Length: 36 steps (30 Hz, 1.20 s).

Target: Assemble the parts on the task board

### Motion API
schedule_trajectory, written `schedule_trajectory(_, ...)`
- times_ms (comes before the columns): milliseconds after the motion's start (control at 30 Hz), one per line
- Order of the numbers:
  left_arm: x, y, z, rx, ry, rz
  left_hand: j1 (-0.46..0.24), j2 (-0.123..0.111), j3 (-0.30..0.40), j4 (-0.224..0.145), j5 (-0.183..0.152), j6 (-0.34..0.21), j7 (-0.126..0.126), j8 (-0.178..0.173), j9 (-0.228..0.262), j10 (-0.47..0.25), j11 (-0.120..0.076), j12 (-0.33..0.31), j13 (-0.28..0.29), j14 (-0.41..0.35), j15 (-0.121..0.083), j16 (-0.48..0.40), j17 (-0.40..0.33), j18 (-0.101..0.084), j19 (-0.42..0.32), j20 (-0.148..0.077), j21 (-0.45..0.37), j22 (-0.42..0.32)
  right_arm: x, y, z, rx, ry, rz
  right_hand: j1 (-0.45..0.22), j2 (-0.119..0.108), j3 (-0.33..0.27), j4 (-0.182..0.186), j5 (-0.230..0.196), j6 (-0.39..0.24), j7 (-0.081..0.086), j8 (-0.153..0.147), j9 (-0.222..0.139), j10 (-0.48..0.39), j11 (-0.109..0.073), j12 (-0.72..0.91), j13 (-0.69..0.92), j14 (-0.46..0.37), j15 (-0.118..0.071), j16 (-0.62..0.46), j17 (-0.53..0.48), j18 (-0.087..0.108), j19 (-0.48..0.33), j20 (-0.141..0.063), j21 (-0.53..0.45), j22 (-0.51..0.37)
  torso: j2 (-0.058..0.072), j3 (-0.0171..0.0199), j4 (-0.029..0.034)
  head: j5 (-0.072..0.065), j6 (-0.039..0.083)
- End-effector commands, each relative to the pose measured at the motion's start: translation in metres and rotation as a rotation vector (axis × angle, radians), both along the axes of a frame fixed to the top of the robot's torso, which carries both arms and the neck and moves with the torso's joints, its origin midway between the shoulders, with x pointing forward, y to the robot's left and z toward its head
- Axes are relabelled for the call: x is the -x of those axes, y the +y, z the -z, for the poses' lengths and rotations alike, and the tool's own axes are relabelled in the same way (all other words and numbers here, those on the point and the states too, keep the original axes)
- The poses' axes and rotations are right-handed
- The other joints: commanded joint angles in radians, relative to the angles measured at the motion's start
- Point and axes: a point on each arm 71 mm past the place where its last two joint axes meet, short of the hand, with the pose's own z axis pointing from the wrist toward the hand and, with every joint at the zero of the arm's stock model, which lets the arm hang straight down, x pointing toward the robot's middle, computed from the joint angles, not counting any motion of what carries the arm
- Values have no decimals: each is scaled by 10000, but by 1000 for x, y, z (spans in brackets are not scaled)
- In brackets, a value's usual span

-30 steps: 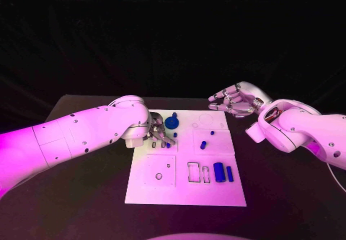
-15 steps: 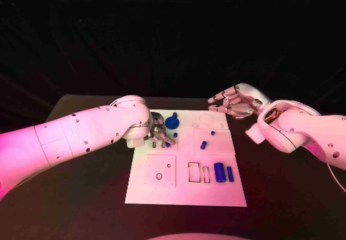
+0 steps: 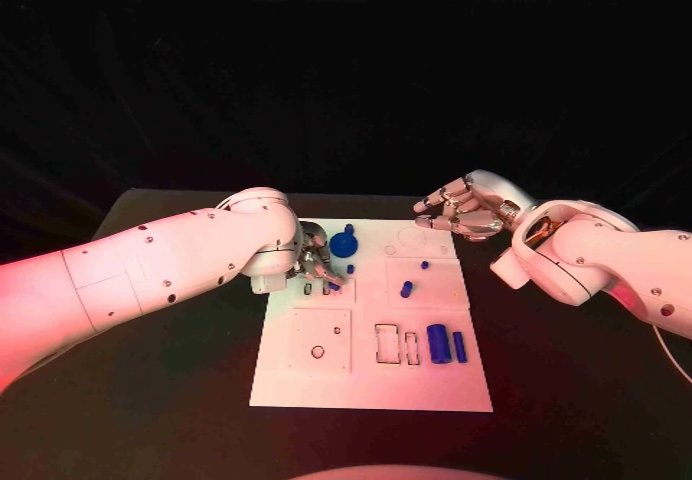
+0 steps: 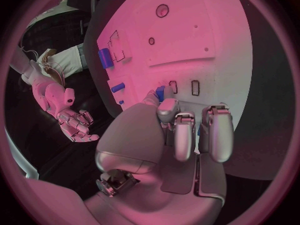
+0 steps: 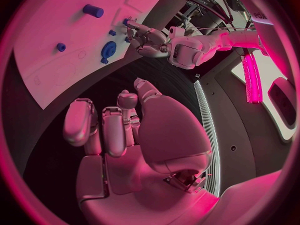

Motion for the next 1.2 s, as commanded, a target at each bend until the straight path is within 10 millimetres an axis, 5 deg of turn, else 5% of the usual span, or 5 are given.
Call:
schedule_trajectory(33, 1, 8, 4, -493, 197, -523, -332, -628, 2510, -1273, 54, 23, 45, 67, 118, 1, 31, 15, 52, 1035, -6, 24, 2631, -77, 474, -30, -72, 1256, 1, 2, 3, 316, 174, -172, 55, 18, 11, 33, 77, 46, 0, 52, -17, -59, -11, 9, -10, 589, 53, 2, 575, 67, -17, -13, -64, -15, -2, 2, 10, 2, 18)
schedule_trajectory(167, 1, 12, 3, -223, 107, -723, -1167, -1493, 4529, -1389, -6, 8, 92, 264, 421, 88, 38, 53, 64, 1035, -19, 24, 2631, -79, 476, 2, -86, 1268, 1, 2, 3, 331, 197, -190, 65, 11, 18, 36, 137, 47, 0, 51, -20, -61, -11, 10, -18, 589, 53, -3, 573, 68, -19, -14, -70, -24, 2, 11, 9, 26, 45)
schedule_trajectory(367, 2, 19, 1, -8, -189, -983, -1877, -1846, 5692, -1848, 83, -8, 39, 487, 712, 120, 32, 14, -27, 1035, -14, 24, 2631, -83, 494, -21, -74, 1314, 1, 3, 4, 327, 190, -207, 116, -1, 77, 47, 487, 56, 0, 48, -32, -68, -14, 22, -44, 594, 49, 0, 586, 67, -9, -19, -73, -19, -5, 21, 11, 91, 44)
schedule_trajectory(1200, 3, 19, 6, -558, -229, -834, -2388, -1938, 6396, -2297, 187, -61, 18, 695, 960, 21, 9, -246, -411, 1035, -51, 24, 2631, -75, 477, -27, -118, 1284, 1, 4, 5, 314, 195, -296, 109, -12, 82, 61, 537, 61, 2, 49, -34, -76, -12, 11, -61, 591, 49, -16, 570, 73, -25, -20, -89, -51, 5, 1, 0, 218, -31)
